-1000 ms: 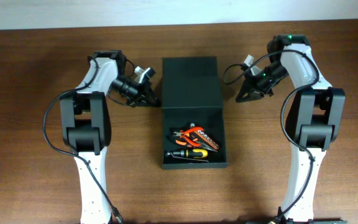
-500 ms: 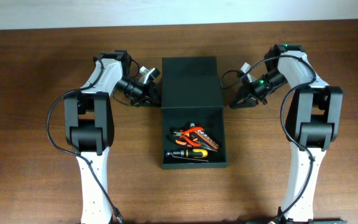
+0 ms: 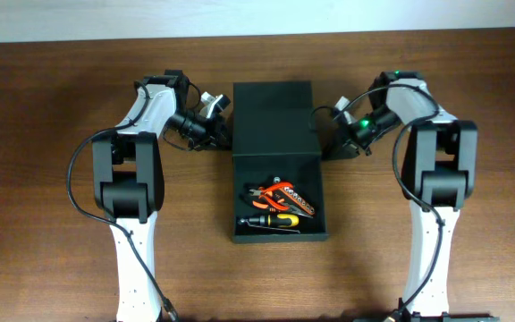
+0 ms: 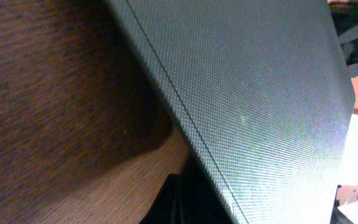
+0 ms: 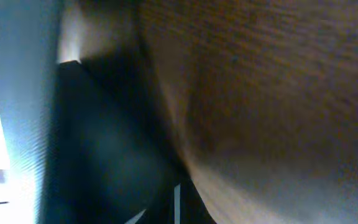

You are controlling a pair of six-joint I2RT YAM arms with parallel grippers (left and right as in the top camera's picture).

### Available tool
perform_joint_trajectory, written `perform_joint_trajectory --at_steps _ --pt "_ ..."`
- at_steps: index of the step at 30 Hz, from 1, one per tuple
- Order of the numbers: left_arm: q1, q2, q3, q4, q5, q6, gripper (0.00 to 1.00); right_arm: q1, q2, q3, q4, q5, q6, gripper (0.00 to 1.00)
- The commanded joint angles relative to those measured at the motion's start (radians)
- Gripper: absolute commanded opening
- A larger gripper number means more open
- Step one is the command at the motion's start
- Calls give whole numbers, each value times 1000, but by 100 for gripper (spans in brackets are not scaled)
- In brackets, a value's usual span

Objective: Pack container
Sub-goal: 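Grip the lid edges with both grippers, then swing the lid down over the box with both grippers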

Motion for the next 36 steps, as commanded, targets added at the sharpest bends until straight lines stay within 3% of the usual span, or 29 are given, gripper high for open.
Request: perform_joint_trajectory --at_steps 1,22,36 --pt "5 16 -8 3 18 -6 2 13 19 -7 19 -43 -13 4" --pt "10 16 35 35 19 -10 2 16 19 11 27 -236 -77 4" --pt "9 16 141 -4 38 -13 2 16 19 193 -78 -253 -115 4"
